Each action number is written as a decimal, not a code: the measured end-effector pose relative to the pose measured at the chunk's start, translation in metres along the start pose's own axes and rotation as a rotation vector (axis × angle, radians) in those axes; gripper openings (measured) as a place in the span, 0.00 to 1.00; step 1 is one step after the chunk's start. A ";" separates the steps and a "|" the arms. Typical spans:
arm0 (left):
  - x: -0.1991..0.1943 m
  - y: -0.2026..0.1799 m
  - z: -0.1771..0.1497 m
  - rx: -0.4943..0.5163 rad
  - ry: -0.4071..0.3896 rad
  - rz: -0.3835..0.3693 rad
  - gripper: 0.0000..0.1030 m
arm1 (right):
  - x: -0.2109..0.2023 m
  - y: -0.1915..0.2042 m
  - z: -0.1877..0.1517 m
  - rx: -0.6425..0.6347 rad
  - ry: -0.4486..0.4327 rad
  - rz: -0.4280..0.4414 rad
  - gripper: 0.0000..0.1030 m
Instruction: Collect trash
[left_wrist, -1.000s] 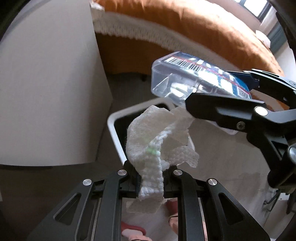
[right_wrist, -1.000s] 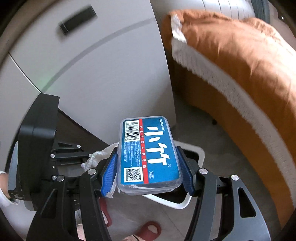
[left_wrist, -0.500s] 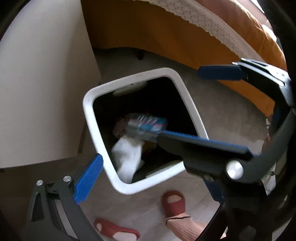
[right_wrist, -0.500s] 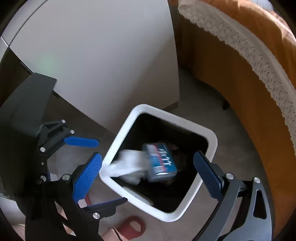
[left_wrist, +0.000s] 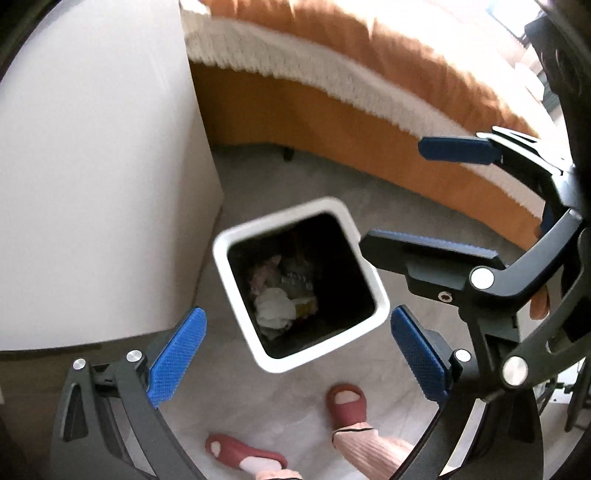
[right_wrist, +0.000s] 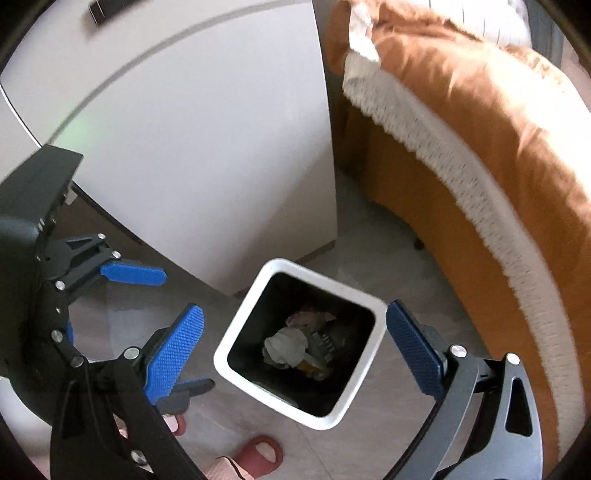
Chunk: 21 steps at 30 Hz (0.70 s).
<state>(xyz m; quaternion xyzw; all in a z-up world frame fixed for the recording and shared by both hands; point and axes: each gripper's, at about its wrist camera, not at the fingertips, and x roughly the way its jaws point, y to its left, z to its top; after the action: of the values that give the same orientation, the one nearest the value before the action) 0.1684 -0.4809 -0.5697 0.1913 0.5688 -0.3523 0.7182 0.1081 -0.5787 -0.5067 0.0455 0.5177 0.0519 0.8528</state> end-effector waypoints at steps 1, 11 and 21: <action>-0.018 -0.001 0.003 -0.002 -0.017 0.016 0.95 | -0.013 0.004 0.005 0.000 -0.007 -0.007 0.96; -0.212 0.005 -0.008 -0.049 -0.222 0.056 0.95 | -0.184 0.078 0.072 0.003 -0.244 -0.034 0.96; -0.390 0.065 -0.060 -0.166 -0.398 0.192 0.95 | -0.282 0.226 0.130 -0.192 -0.423 0.035 0.96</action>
<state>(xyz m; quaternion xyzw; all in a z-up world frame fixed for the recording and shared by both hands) 0.1338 -0.2843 -0.2236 0.1117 0.4223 -0.2654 0.8595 0.0849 -0.3959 -0.1693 -0.0170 0.3192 0.1050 0.9417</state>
